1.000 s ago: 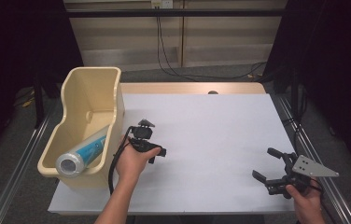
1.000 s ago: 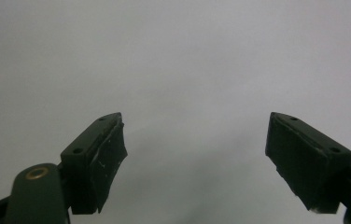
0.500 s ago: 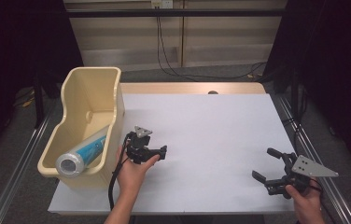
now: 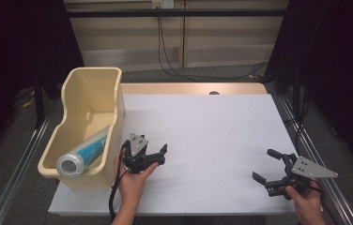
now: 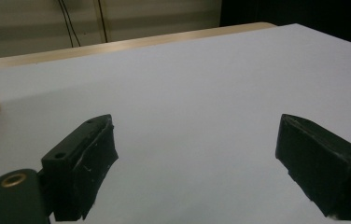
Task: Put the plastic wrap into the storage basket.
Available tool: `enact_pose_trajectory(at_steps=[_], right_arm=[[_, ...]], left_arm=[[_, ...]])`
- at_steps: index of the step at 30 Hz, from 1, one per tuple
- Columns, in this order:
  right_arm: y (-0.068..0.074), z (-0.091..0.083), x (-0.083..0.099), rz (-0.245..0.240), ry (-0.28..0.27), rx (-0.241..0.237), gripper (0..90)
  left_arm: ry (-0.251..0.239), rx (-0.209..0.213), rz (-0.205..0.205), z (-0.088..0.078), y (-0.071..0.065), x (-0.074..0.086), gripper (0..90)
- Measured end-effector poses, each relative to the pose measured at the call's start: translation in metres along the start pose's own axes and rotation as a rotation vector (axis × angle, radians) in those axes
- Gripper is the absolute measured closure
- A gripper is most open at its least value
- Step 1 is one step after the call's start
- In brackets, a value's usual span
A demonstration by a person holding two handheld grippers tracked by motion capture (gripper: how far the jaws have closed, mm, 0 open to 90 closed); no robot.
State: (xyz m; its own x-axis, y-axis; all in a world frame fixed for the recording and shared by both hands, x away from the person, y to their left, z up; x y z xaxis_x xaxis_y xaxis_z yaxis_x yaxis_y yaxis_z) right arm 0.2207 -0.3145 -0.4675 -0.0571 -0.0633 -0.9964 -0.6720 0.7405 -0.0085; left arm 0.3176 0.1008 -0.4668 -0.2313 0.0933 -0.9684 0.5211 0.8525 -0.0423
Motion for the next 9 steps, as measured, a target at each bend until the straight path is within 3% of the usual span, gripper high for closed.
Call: enact_pose_trajectory(at_steps=[9], right_arm=[[0.0018, 0.0024, 0.002, -0.008, 0.01, 0.001, 1.0]], left_arm=[[-0.05, -0.014, 0.002, -0.0066, 0.005, -0.0035, 11.2]])
Point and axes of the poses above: each handheld gripper's, and its own axes: z roughly forward along the jaws, x roughly out of its underside, y roughly to its left, the point moved 3 cm from there along z, roughly forward along the jaws, and after that the axes turned 8 degrees about -y, right-handed, at the moved point
